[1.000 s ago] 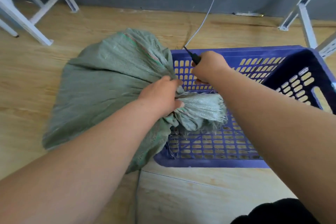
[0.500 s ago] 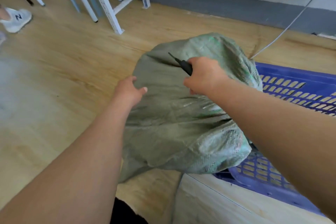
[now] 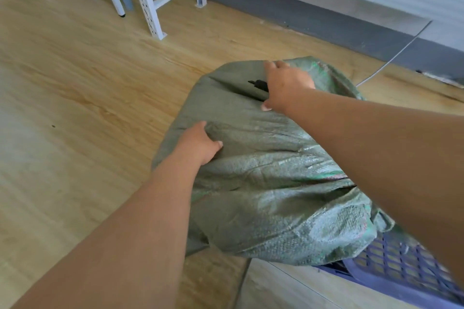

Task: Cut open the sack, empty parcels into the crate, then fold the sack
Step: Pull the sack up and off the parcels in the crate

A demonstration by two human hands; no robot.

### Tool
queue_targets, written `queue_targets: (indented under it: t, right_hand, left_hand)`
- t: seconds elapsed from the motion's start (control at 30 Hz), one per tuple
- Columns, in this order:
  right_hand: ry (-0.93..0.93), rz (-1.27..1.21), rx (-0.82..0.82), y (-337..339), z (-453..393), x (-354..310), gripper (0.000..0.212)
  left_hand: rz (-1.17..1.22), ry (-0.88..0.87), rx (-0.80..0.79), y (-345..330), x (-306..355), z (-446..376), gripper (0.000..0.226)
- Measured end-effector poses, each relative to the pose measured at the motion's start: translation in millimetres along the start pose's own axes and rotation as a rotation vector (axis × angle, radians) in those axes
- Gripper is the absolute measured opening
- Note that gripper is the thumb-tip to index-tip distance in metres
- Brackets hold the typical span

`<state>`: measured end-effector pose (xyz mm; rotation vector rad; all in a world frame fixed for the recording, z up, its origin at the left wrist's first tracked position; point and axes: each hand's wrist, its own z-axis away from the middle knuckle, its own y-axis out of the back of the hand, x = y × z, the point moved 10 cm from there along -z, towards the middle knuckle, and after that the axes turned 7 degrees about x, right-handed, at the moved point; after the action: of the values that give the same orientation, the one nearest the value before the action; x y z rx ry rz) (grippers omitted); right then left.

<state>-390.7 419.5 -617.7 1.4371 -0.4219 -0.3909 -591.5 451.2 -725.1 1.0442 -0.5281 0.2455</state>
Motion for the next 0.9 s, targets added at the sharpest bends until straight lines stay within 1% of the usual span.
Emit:
queue_targets:
  t: [0.03, 0.07, 0.1, 0.13, 0.23, 0.3, 0.37, 0.43, 0.5, 0.57, 0.63, 0.7, 0.73, 0.77, 0.8, 0.83, 0.87, 0.9]
  right_hand:
    - [0.006, 0.008, -0.036, -4.5, 0.0, -3.0, 0.090]
    - [-0.003, 0.012, -0.059, -8.1, 1.0, -4.1, 0.090]
    - [-0.025, 0.014, -0.071, -10.5, 3.2, -3.1, 0.085]
    - [-0.048, 0.019, -0.073, -12.0, 5.7, -0.8, 0.074]
    - [-0.065, 0.018, -0.041, -15.0, 10.5, 4.8, 0.031]
    - [-0.078, -0.045, 0.017, -11.0, 13.9, 11.4, 0.020]
    - [-0.113, -0.177, 0.100, 0.6, 20.3, 21.8, 0.017]
    - [-0.137, -0.311, 0.222, 19.6, 33.1, 36.4, 0.018]
    - [-0.169, -0.423, 0.353, 38.0, 55.6, 56.9, 0.021]
    - [-0.222, -0.519, 0.451, 48.1, 81.4, 79.7, 0.021]
    - [-0.275, -0.588, 0.494, 51.8, 100.9, 99.3, 0.017]
    - [-0.320, -0.653, 0.522, 56.4, 112.3, 114.6, 0.015]
    - [-0.335, -0.686, 0.531, 59.4, 116.7, 120.0, 0.014]
    - [-0.343, -0.717, 0.540, 62.2, 120.6, 124.8, 0.015]
    - [-0.344, -0.743, 0.549, 64.5, 124.5, 128.9, 0.015]
    - [-0.340, -0.758, 0.551, 65.0, 127.9, 131.7, 0.016]
    - [-0.334, -0.764, 0.541, 63.6, 130.4, 133.4, 0.016]
    - [-0.333, -0.771, 0.520, 60.1, 131.5, 134.6, 0.015]
  left_hand:
    - [-0.003, -0.003, -0.004, -0.8, 0.5, 0.0, 0.076]
    - [-0.004, -0.004, -0.005, -1.9, 0.5, -1.5, 0.075]
    - [-0.004, -0.003, -0.008, -2.6, 0.4, -2.2, 0.075]
    - [-0.003, 0.001, -0.013, -3.7, 0.4, -2.7, 0.075]
    - [-0.005, 0.000, -0.018, -5.2, 4.9, -2.0, 0.075]
    - [0.029, 0.009, 0.002, -4.2, 6.8, -3.8, 0.076]
    - [0.065, 0.021, 0.072, 5.6, 8.2, -3.4, 0.079]
    - [0.096, 0.020, 0.184, 23.2, 12.6, 0.0, 0.080]
    - [0.109, -0.001, 0.326, 43.5, 22.7, 7.1, 0.077]
    - [0.053, -0.065, 0.440, 57.4, 42.0, 13.1, 0.074]
    - [-0.073, -0.186, 0.472, 60.8, 73.6, 14.8, 0.077]
    - [-0.258, -0.328, 0.439, 53.7, 109.3, 16.7, 0.081]
    - [-0.343, -0.396, 0.427, 48.1, 124.8, 18.9, 0.079]
    - [-0.403, -0.449, 0.425, 43.2, 136.6, 21.3, 0.071]
    - [-0.429, -0.477, 0.440, 40.9, 145.1, 22.5, 0.059]
    - [-0.401, -0.471, 0.464, 42.9, 148.9, 22.9, 0.044]
    - [-0.324, -0.433, 0.493, 48.8, 148.5, 22.8, 0.031]
    - [-0.216, -0.382, 0.530, 57.4, 145.7, 22.8, 0.026]
